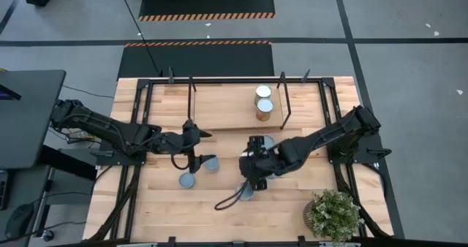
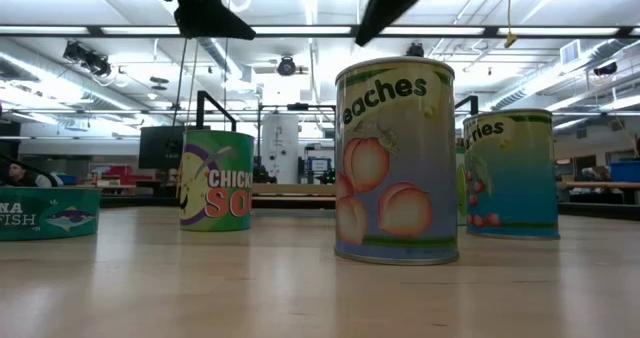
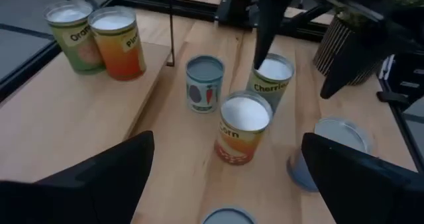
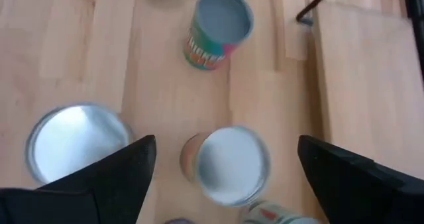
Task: Pick and place cans onto a shelf
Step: Put the canned cherries on the shelf
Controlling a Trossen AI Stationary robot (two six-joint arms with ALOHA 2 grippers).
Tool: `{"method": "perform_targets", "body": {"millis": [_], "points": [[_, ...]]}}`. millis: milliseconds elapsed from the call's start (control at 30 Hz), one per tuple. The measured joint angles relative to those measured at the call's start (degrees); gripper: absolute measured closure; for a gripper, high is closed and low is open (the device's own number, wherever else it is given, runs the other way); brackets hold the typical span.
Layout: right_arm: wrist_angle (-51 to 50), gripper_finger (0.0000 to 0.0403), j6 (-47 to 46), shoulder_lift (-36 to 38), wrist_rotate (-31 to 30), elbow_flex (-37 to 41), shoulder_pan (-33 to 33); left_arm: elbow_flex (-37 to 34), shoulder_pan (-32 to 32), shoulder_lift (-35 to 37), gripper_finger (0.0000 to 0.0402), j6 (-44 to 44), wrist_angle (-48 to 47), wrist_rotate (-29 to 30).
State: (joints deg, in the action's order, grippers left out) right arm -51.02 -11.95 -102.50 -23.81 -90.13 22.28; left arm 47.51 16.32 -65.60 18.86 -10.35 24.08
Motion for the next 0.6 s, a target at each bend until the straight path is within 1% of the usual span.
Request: {"method": "perform_targets", "body": {"millis": [67,200,367,433,500,600], "points": [[-0.55,0.0028,-3.12,-0.09,-0.99,0.83,0.95,0.0,0.32,0.04,0.0013,-0.05,-0.18,0.08],[-1.44,0.0028,-8.92,-0.04,-0.83,0.6,2.16,0.01,3.15,1.74,0.0013,-1.9,-1.74,1.07],[-8.16,0.0028,-18.9,-0.04,4.82,-2.15,2.39,-0.02,9.05,3.61,0.0013,-2.97,-3.13,5.88],[-11.93,0.0028,-21.83,-0.07,5.68,-2.69,2.52,-0.67,11.45,3.52,0.0013,-3.05,-2.89,7.95],[-14.65,0.0028,-24.15,-0.05,4.17,-3.3,3.29,-2.25,13.29,3.19,0.0013,-3.21,-0.42,9.42],[-16.05,0.0028,-25.34,-0.04,0.96,-3.51,4.48,-6.2,14.5,2.93,0.0013,-5.17,7.53,9.1]]}}
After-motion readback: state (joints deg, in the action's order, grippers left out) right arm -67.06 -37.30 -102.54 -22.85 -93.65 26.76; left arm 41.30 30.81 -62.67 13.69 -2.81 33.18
